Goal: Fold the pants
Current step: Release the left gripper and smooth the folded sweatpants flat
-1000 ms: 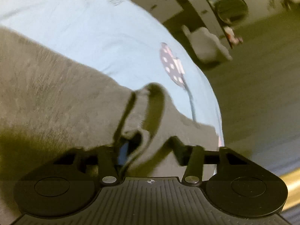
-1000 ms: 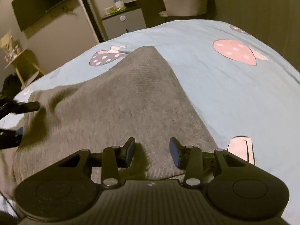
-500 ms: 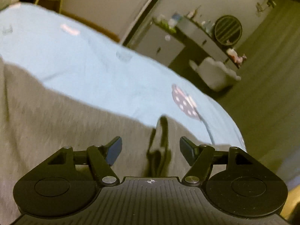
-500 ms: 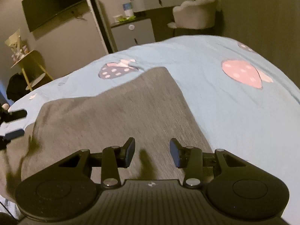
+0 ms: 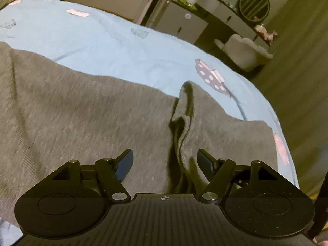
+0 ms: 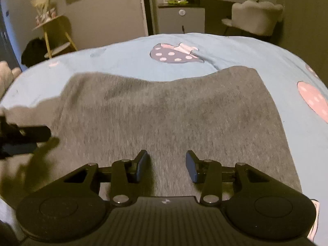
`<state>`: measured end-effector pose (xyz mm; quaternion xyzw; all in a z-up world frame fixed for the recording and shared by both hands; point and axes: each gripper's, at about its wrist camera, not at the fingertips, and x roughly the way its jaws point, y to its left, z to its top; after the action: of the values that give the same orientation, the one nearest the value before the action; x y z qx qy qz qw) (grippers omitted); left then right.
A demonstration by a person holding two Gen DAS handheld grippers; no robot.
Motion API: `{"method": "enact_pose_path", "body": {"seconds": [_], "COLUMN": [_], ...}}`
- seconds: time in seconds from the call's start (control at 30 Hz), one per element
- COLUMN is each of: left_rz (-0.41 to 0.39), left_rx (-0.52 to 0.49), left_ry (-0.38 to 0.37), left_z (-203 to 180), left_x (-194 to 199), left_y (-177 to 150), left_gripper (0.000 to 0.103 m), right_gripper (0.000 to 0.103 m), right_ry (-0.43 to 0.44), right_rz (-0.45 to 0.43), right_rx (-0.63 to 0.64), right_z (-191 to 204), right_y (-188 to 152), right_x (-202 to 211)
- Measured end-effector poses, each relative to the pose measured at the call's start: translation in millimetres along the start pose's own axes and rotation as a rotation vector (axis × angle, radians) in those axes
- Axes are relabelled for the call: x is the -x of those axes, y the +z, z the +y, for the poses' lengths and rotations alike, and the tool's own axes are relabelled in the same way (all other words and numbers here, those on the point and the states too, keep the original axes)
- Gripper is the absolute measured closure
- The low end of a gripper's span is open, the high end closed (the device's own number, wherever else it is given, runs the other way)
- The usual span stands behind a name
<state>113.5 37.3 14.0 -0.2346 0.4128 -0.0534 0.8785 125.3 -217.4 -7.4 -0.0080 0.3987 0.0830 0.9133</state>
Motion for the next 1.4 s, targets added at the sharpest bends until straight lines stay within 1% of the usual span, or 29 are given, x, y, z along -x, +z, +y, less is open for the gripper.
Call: {"method": "enact_pose_path", "body": {"seconds": [0.1, 0.13, 0.23, 0.3, 0.33, 0.4, 0.47, 0.57, 0.63, 0.67, 0.77, 0.83, 0.9, 0.97, 1.03, 1.07, 1.1, 1.13, 1.2, 1.3, 1.4], "left_rz": [0.009, 0.012, 0.018, 0.024, 0.027, 0.029, 0.032, 0.050, 0.054, 0.046, 0.020, 0.011, -0.010, -0.066, -0.126, -0.146, -0.160, -0.173, -0.189, -0.183, -0.201], "left_rx": [0.014, 0.020, 0.040, 0.049, 0.049, 0.042, 0.050, 0.111, 0.144, 0.151, 0.169, 0.203, 0.241, 0.287, 0.324, 0.340, 0.356, 0.373, 0.408, 0.482, 0.559], "left_ry": [-0.006, -0.008, -0.022, -0.040, -0.048, -0.048, -0.047, -0.073, -0.083, -0.081, -0.065, -0.055, -0.050, -0.030, -0.009, 0.004, 0.017, 0.031, 0.052, 0.053, 0.095], "left_z": [6, 8, 11, 13, 13, 15, 19, 30, 35, 37, 45, 52, 61, 73, 88, 96, 105, 114, 131, 159, 180], "left_x": [0, 0, 5, 8, 10, 14, 18, 21, 26, 29, 41, 50, 61, 78, 94, 101, 107, 112, 120, 128, 134], "left_y": [-1, -1, -3, -6, -8, -13, -17, -21, -23, -24, -28, -29, -30, -31, -29, -27, -25, -24, -23, -26, -31], "left_gripper": [0.028, 0.028, 0.028, 0.027, 0.027, 0.026, 0.024, 0.023, 0.020, 0.019, 0.016, 0.016, 0.015, 0.014, 0.011, 0.009, 0.009, 0.009, 0.009, 0.009, 0.009], "right_gripper": [0.061, 0.061, 0.059, 0.058, 0.056, 0.056, 0.056, 0.055, 0.055, 0.055, 0.046, 0.040, 0.038, 0.037, 0.031, 0.028, 0.022, 0.020, 0.018, 0.018, 0.015], "right_ry": [-0.004, 0.007, 0.070, 0.095, 0.099, 0.094, 0.101, 0.103, 0.098, 0.097, 0.092, 0.085, 0.065, 0.066, 0.079, 0.079, 0.075, 0.074, 0.076, 0.103, 0.105], "right_rz": [0.014, 0.018, 0.003, 0.023, 0.031, 0.016, 0.017, 0.017, 0.016, 0.014, 0.005, -0.010, -0.020, -0.039, -0.058, -0.068, -0.079, -0.087, -0.092, -0.101, -0.100], "right_rx": [-0.002, -0.003, -0.002, 0.015, 0.022, 0.037, 0.021, -0.008, -0.021, -0.026, -0.040, -0.050, -0.057, -0.083, -0.129, -0.155, -0.185, -0.222, -0.294, -0.372, -0.349], "right_z": [4, 7, 15, 21, 23, 24, 21, 14, 11, 9, 5, 2, 2, -3, -9, -13, -18, -24, -36, -49, -45], "right_y": [2, 2, -7, -18, -26, -37, -41, -41, -44, -45, -47, -50, -54, -58, -61, -62, -63, -65, -67, -70, -70], "right_x": [6, 10, 28, 33, 35, 40, 46, 53, 58, 60, 62, 64, 65, 69, 74, 76, 78, 79, 81, 80, 79]}}
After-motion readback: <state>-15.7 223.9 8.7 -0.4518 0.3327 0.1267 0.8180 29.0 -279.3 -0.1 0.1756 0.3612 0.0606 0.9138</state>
